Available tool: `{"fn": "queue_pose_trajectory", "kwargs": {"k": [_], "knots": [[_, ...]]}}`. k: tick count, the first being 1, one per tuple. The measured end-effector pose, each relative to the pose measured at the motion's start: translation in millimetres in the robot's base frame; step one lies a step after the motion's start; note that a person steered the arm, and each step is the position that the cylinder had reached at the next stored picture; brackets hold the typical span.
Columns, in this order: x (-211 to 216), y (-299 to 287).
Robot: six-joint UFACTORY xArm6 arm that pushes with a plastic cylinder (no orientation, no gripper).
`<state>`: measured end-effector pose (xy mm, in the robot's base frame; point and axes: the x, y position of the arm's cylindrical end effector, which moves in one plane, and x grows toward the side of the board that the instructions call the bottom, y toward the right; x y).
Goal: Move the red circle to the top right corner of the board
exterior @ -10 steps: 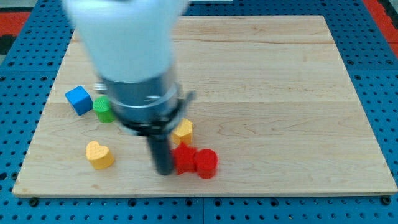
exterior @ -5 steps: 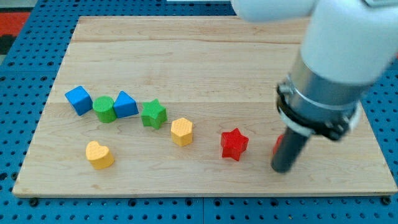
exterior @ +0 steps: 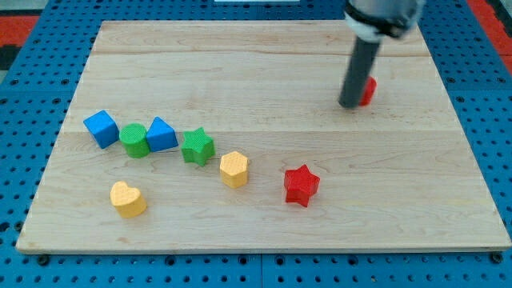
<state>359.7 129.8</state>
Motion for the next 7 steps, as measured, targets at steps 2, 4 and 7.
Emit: {"fn": "queue_pose_trajectory", "kwargs": {"k": [2, 4, 7], "knots": [[-8.6, 19.1], [-9.3, 62.9], [-61.5, 81.2]]}}
